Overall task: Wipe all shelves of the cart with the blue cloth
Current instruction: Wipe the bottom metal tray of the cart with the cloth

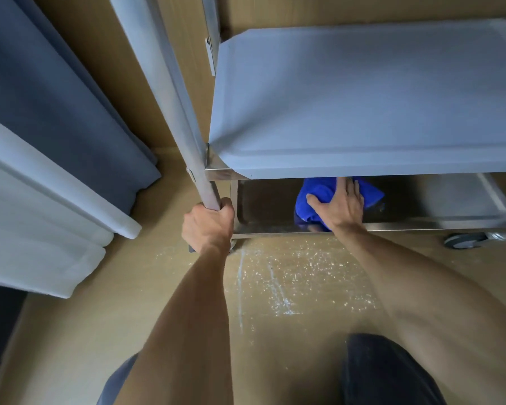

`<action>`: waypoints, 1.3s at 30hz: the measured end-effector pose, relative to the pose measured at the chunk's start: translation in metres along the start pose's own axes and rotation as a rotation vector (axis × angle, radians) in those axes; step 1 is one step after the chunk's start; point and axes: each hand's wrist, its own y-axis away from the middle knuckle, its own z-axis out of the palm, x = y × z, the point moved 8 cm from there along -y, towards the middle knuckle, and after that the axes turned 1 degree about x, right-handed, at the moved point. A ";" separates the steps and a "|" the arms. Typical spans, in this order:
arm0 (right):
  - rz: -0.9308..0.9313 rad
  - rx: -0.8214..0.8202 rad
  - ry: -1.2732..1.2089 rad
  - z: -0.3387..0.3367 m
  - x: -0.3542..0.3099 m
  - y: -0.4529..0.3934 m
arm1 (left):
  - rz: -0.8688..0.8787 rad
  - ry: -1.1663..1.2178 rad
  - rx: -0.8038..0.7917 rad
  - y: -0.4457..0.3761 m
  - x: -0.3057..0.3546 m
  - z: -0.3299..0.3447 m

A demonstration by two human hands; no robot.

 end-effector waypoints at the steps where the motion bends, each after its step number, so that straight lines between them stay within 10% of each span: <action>1: -0.011 -0.024 0.049 0.007 -0.014 -0.006 | -0.001 0.012 0.024 0.000 0.000 0.001; 8: -0.288 -0.097 -0.031 0.076 -0.159 0.068 | -0.130 0.083 -0.007 0.002 -0.001 0.009; 14: -0.371 -0.062 0.046 0.059 -0.113 0.116 | -0.388 0.264 -0.029 0.025 -0.007 0.004; 28: 0.550 0.256 0.064 -0.093 0.214 0.018 | -0.344 0.274 0.061 0.024 -0.008 0.017; 39: -0.241 -0.012 0.061 0.058 -0.100 0.024 | -0.360 0.228 0.138 0.025 -0.004 0.017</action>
